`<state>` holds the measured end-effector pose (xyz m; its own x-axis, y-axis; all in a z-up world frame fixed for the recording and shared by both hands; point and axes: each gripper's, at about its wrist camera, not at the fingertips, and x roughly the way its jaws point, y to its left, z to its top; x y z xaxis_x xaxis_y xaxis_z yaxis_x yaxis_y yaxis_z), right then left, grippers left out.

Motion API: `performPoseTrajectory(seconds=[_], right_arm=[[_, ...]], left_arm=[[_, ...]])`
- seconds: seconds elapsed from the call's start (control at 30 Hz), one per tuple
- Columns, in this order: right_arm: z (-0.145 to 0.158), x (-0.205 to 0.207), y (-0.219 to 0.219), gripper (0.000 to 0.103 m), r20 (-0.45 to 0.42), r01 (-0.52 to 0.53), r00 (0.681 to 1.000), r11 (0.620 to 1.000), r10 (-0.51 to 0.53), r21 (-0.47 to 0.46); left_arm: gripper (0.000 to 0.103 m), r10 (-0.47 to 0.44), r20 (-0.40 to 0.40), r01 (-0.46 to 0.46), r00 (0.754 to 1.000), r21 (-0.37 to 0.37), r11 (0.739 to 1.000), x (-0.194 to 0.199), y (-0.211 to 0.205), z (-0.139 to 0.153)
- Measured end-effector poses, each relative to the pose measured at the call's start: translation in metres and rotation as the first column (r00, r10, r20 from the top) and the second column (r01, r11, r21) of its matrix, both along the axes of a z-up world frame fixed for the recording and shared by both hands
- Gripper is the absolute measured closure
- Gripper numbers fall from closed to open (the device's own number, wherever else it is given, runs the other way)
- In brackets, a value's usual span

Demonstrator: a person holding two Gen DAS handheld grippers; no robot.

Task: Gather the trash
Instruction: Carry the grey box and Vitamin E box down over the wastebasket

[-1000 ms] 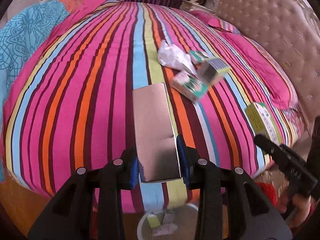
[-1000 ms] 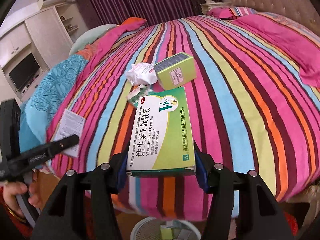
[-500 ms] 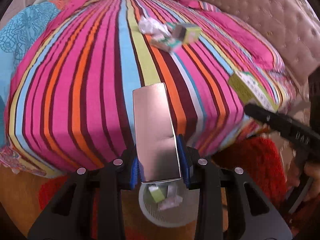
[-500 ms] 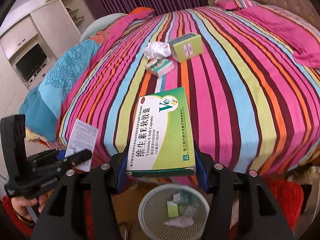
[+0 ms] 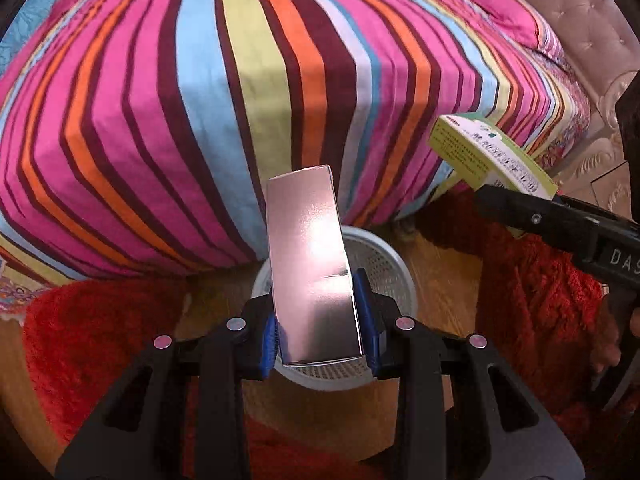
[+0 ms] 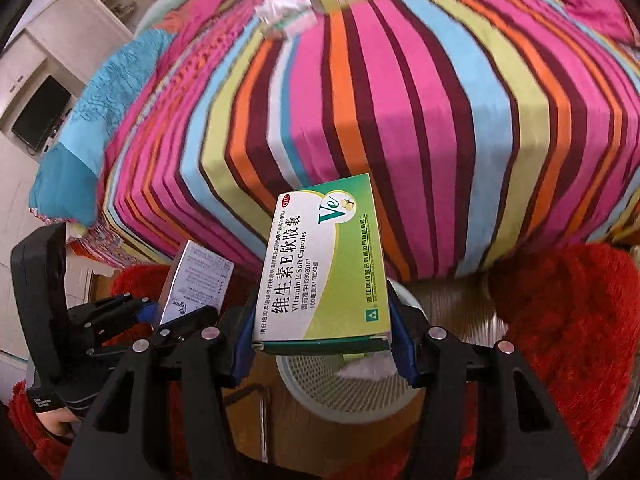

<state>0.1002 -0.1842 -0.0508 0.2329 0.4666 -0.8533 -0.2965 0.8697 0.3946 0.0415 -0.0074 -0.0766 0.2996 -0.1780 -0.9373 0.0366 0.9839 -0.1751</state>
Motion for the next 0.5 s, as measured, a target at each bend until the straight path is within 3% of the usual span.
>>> performPoseTrajectory(seconds=[0.23, 0.5], right_arm=[[-0.048, 0.002, 0.005, 0.050, -0.226, -0.009, 0.974, 1.000, 0.006, -0.011], [-0.085, 0.005, 0.015, 0.050, -0.354, -0.020, 0.935, 0.997, -0.006, -0.071]], left_arm=[[0.069, -0.003, -0.110, 0.003, 0.994, -0.001, 1.000, 0.003, -0.004, -0.029], [0.069, -0.017, -0.243, 0.020, 0.970, 0.011, 1.000, 0.010, -0.016, -0.064]])
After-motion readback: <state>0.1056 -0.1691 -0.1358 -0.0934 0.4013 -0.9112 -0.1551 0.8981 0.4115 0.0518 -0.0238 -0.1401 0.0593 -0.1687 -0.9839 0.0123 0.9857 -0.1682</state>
